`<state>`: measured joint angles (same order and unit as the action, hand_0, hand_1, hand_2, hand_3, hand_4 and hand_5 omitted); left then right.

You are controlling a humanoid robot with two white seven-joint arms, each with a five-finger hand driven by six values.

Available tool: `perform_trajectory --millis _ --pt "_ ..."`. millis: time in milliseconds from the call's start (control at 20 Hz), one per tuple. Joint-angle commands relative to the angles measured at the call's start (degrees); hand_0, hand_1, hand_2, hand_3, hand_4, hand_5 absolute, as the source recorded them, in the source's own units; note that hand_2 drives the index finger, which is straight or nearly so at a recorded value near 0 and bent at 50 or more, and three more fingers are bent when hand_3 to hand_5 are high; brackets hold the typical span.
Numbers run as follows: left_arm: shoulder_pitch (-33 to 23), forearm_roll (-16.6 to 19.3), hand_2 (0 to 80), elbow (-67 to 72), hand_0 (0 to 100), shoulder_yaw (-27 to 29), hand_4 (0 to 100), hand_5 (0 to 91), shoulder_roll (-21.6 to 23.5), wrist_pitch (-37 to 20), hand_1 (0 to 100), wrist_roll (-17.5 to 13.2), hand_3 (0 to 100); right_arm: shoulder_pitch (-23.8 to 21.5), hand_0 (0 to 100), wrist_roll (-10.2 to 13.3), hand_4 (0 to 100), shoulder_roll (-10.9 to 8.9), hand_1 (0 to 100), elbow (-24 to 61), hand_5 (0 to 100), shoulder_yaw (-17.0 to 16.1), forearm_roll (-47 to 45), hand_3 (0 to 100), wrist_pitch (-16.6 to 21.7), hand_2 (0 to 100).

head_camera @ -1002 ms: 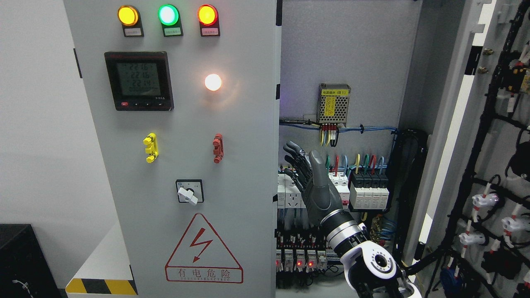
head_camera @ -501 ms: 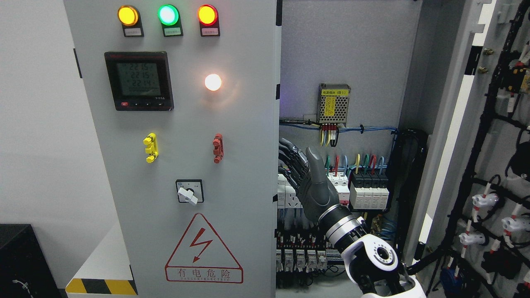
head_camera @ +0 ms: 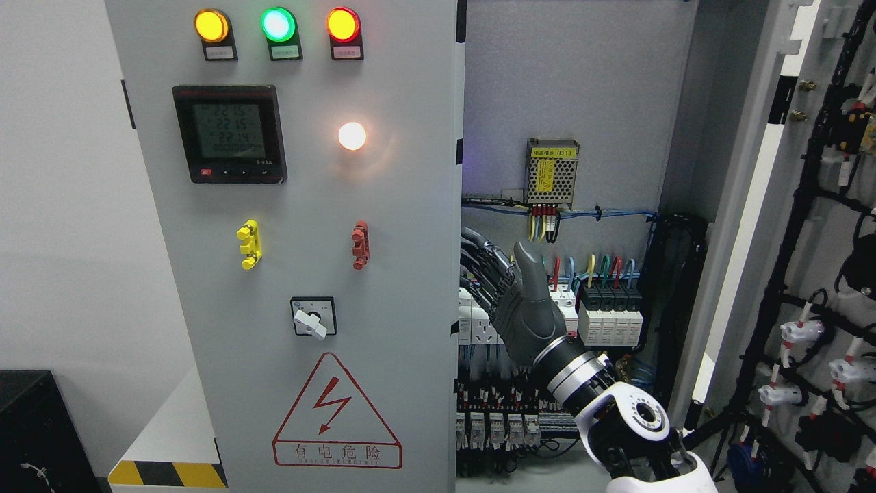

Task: Open door with both hands
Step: 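Hook the right hand fingers behind the indicator-light door edge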

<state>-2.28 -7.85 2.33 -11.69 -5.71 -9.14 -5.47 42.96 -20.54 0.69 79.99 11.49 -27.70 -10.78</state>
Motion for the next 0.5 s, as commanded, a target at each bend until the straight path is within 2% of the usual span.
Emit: perform_trajectory --millis 0,200,300,451 --pt "0.0 0.02 0.0 0.04 0 0.0 0 0.0 0.0 -0.01 0 0.02 0 1.69 0 -1.86 0 -1.3 0 -3.88 0 -1.21 -0.42 0 -0.11 0" --pt "0.0 0.02 0.0 0.04 0 0.0 0 0.0 0.0 -0.01 0 0.02 0 1.78 0 -3.44 0 -1.66 0 -5.46 0 -3.4 -0.51 0 -2.48 0" --pt "0.0 -0.06 0.0 0.04 0 0.0 0 0.0 0.0 -0.01 0 0.02 0 1.95 0 -4.76 0 -1.66 0 -5.9 0 -3.41 -0.51 0 -2.75 0" --pt "0.0 -0.06 0.0 0.04 0 0.0 0 0.0 0.0 -0.01 0 0.02 0 2.39 0 -5.12 0 -1.74 0 -6.17 0 -3.41 -0.51 0 -2.84 0"
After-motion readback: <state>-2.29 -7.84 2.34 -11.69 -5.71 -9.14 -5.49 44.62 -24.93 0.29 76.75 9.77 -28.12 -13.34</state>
